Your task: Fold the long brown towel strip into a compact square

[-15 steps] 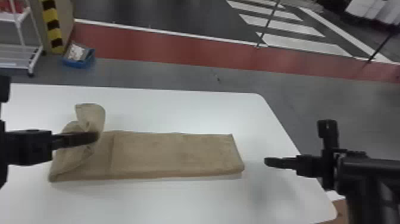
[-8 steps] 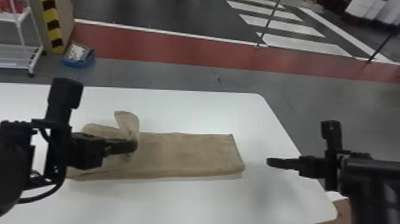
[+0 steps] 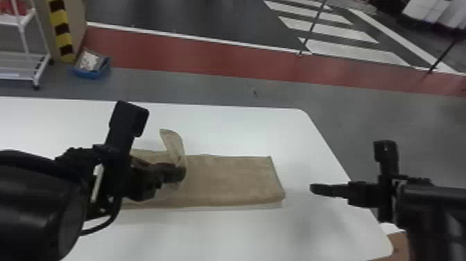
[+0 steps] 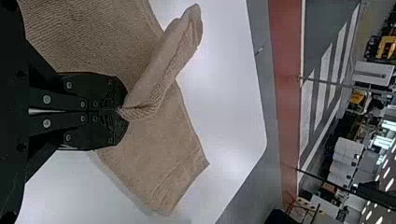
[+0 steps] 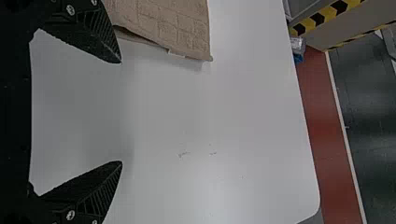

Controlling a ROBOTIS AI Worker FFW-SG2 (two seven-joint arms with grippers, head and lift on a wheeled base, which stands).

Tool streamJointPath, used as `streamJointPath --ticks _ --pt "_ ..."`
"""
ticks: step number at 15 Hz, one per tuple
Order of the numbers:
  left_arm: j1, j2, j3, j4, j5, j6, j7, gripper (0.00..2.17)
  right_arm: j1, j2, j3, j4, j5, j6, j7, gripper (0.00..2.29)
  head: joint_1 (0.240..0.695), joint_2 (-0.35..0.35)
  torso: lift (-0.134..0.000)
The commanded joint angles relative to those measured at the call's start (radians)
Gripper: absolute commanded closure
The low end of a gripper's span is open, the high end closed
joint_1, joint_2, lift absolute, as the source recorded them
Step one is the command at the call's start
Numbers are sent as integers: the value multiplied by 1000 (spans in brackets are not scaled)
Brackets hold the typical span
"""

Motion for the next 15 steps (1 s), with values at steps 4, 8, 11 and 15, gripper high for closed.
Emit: streamJointPath --ticks 4,8,11,15 --pt "0 -3 -81 17 33 -16 49 1966 0 -1 -2 0 0 3 0 113 695 -350 -124" --pt "16 -3 -173 50 34 -123 125 -2 1 2 -3 -3 0 9 0 113 695 -350 -124" --pt "17 -3 -206 71 76 -221 199 29 15 4 -7 -63 -17 55 11 113 695 -350 -124" --pt "46 -3 -192 48 91 -231 199 36 23 10 -17 -135 -52 150 21 117 695 -350 -124"
